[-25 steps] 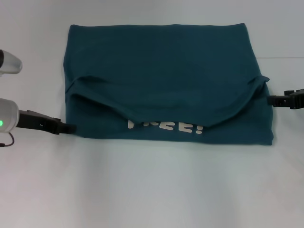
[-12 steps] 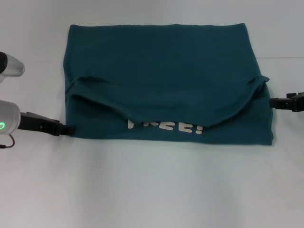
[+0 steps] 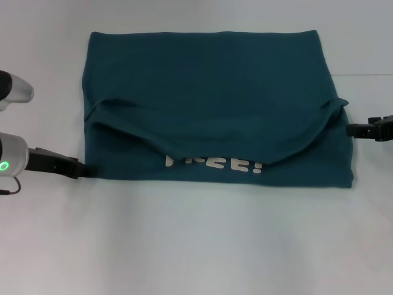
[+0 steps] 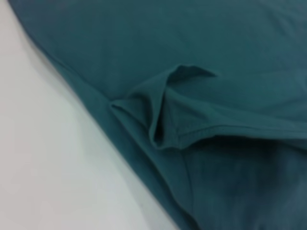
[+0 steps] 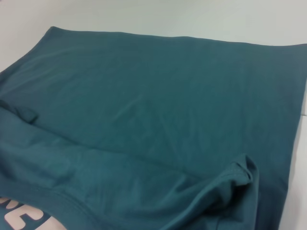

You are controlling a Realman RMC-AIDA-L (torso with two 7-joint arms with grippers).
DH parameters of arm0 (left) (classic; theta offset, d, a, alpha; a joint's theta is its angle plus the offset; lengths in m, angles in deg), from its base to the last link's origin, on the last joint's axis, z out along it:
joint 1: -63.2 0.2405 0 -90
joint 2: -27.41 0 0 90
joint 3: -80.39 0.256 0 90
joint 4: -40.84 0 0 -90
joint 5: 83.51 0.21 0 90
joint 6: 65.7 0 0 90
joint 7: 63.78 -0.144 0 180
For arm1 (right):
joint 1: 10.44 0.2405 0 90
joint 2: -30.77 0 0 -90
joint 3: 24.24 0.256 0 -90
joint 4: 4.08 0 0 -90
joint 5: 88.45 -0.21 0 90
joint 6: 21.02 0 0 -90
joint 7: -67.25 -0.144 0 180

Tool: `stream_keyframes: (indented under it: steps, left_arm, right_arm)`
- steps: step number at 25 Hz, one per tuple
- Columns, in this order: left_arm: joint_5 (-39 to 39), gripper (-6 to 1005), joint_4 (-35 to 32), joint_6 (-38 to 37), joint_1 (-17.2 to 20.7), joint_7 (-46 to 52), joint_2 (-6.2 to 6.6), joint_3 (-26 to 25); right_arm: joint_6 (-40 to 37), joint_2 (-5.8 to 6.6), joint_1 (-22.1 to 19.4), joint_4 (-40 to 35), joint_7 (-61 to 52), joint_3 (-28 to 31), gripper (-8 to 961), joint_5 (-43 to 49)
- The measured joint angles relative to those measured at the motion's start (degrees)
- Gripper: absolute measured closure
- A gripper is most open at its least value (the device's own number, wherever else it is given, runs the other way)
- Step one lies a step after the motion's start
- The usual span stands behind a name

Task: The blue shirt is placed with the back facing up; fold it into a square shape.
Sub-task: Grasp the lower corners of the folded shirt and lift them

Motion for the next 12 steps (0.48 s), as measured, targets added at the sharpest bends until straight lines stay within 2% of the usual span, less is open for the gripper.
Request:
stream_keyframes:
  steps: [8,12]
  left_arm:
    - [0.00,451,0.03,0.07,-0.30,-0.64,-0.79,0.08]
    - [-0.02,488,0.06,0.12,-0.32,-0.70,-0.98,0.23]
  right_arm:
    - [0.42,0.02,-0.07,-0.25,0.00,0.38,339,-0.04]
    - [1.04,0.02,-0.26,-0.30,0.00,0.41,339,-0.07]
